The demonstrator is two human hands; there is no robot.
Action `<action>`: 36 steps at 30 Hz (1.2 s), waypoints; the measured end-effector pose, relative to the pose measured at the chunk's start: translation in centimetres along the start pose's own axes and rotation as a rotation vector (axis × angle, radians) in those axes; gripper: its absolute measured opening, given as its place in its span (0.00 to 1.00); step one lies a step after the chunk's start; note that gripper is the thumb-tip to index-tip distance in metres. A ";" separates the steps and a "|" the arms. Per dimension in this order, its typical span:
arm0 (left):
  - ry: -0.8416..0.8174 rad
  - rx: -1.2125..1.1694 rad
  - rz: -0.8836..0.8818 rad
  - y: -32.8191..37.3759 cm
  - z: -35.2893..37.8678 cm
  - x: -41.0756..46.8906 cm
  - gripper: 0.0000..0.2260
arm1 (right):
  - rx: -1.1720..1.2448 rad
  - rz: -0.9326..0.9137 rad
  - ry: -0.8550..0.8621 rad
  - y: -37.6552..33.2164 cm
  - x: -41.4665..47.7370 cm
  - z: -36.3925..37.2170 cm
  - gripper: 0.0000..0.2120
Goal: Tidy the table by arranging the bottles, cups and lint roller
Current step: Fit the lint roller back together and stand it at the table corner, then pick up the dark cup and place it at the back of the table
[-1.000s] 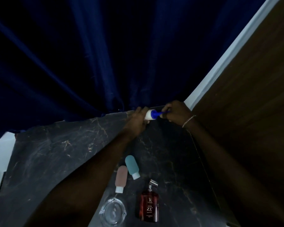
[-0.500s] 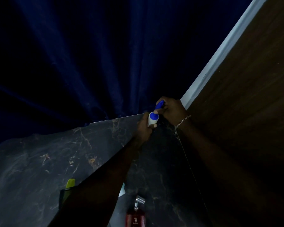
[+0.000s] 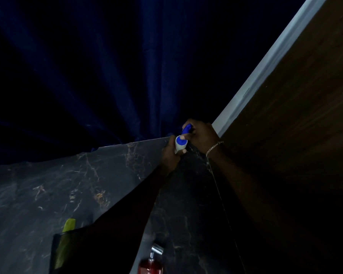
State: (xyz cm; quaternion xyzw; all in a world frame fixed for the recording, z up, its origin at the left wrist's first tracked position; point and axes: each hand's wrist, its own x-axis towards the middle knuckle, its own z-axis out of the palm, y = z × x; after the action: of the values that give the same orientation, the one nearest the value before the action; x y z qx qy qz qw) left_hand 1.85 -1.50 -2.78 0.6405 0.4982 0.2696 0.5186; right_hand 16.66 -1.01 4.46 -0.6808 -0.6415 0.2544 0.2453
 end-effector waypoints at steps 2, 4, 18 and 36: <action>0.007 0.001 -0.007 -0.2 0.0 0.0 0.20 | 0.003 0.007 0.002 -0.1 0.2 0.2 0.11; 0.006 0.006 -0.007 -0.3 0.1 0.1 0.20 | 0.021 0.022 0.002 -0.2 0.4 0.2 0.11; -0.114 0.153 -0.102 0.8 -2.8 -2.6 0.35 | 0.047 0.112 -0.031 -1.4 -0.4 0.1 0.24; 0.166 0.874 0.192 1.2 -13.1 -19.7 0.36 | -0.124 -0.101 0.266 -9.5 -14.7 2.2 0.41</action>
State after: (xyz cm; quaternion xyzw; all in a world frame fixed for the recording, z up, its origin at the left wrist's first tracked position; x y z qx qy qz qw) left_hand -16.03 -14.37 5.84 0.8188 0.5434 0.1312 0.1306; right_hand 7.42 -15.13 9.52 -0.6894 -0.6511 0.1091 0.2980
